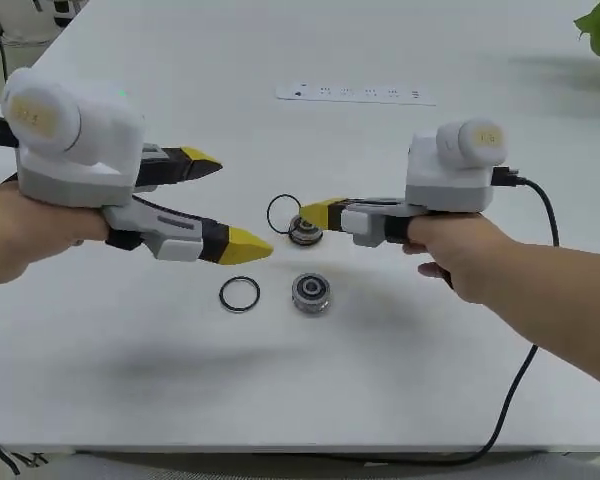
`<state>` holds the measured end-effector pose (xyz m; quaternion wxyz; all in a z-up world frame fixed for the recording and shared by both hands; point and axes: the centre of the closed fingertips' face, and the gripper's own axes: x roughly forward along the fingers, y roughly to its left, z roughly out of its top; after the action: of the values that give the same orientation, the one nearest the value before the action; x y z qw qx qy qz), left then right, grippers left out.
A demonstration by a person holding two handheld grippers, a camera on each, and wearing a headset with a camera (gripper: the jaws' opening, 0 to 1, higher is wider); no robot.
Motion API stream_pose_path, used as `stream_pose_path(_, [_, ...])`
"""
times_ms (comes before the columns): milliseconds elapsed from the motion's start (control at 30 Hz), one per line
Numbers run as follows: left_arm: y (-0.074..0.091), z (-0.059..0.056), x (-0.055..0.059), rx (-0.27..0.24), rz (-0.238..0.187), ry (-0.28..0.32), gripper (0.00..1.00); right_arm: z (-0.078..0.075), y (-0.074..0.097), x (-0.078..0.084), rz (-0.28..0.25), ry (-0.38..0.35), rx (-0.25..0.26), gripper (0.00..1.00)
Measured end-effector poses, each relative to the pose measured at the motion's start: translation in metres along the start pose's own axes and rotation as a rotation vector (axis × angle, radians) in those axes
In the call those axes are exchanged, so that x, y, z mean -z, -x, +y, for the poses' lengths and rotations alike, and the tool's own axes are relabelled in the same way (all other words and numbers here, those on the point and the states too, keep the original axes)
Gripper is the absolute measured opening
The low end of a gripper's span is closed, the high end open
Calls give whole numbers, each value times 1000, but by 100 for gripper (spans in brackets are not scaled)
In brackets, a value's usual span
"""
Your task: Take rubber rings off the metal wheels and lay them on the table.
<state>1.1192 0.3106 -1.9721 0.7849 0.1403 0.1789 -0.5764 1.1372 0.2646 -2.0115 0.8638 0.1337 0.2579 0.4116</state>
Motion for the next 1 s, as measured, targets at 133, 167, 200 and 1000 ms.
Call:
stream_pose_path(133, [4,1,2,-7,0,1,77,5,-4,2,9,3,-13,0])
stream_pose_path(167, [5,1,3,-8,0,1,78,7,-5,3,13,5,-17,0])
stream_pose_path(200, [6,1,4,-9,0,3,79,7,-6,3,14,4,-20,0])
stream_pose_path(1000, [29,-9,20,-26,-10,35,93,38,-21,29,92,-7,-105,0])
